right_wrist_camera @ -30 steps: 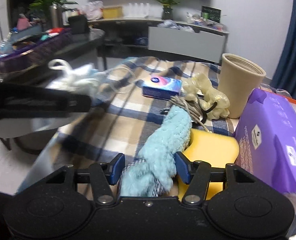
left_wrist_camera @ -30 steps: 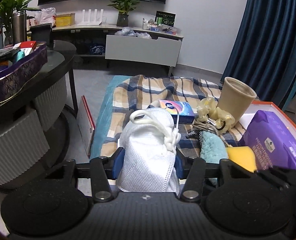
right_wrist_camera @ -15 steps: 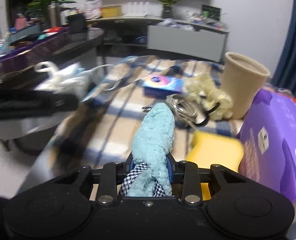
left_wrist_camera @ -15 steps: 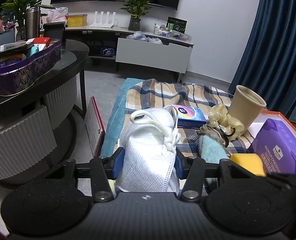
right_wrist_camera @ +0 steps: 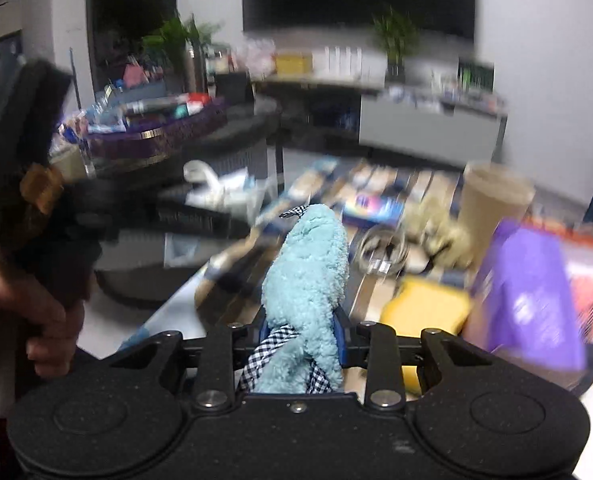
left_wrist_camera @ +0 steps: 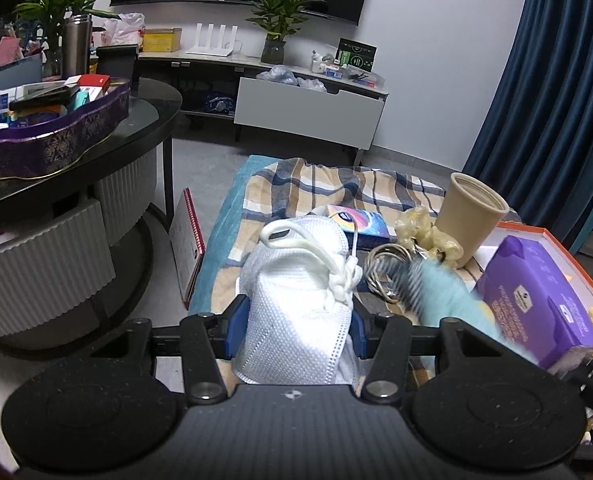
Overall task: Organize soft objects
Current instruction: 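Lift the white mask and light blue cloth with both grippers off the pile, then carry the white mask and light blue cloth with both grippers over the box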
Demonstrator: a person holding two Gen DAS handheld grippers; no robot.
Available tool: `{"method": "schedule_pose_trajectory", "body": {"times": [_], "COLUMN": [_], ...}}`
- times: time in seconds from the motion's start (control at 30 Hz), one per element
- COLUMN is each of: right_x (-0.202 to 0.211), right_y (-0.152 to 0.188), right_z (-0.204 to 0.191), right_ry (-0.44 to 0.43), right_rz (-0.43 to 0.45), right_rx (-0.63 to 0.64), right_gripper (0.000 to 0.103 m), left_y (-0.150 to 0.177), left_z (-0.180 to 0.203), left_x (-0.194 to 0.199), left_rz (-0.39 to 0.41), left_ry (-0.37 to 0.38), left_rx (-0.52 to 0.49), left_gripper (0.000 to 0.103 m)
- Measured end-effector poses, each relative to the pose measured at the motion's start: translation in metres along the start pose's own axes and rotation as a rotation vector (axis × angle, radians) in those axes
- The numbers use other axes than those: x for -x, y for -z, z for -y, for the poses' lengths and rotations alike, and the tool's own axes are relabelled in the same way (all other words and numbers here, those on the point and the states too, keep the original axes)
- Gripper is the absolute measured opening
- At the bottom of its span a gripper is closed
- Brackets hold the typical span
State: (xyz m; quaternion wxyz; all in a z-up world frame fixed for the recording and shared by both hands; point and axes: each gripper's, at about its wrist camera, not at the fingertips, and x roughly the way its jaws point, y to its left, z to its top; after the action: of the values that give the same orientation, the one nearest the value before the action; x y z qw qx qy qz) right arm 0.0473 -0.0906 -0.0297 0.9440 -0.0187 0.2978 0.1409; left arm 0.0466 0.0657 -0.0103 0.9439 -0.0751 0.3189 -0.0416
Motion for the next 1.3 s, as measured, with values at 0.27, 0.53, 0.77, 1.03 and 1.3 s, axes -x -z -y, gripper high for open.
{"method": "schedule_pose_trajectory", "body": {"times": [0.27,0.53,0.77,1.03,1.3], "right_x": [0.027,0.037,0.049,0.059,0.07], "right_y": [-0.017,-0.013,-0.009,-0.009,-0.017], "right_z": [0.028,0.052,0.06,0.078,0.098], "right_ry": [0.102,0.11,0.122,0.14,0.173], "right_rz": [0.124,0.141,0.177,0.191,0.207], "right_rx": [0.007,-0.043,-0.054,-0.079,-0.09], "right_gripper": [0.037,0.037,0.037,0.037,0.037], "left_y": [-0.003,-0.009,-0.009,-0.015,-0.019], "left_z": [0.027,0.05,0.068,0.086,0.105], "left_x": [0.015,0.022,0.021,0.023,0.023], "left_rz": [0.016,0.039,0.031,0.044,0.046], "left_ry": [-0.006,-0.008,0.003,0.029,0.05], "left_rx": [-0.007,-0.01,-0.028,-0.046,-0.067], "left_gripper": [0.051,0.051,0.051,0.051,0.051]}}
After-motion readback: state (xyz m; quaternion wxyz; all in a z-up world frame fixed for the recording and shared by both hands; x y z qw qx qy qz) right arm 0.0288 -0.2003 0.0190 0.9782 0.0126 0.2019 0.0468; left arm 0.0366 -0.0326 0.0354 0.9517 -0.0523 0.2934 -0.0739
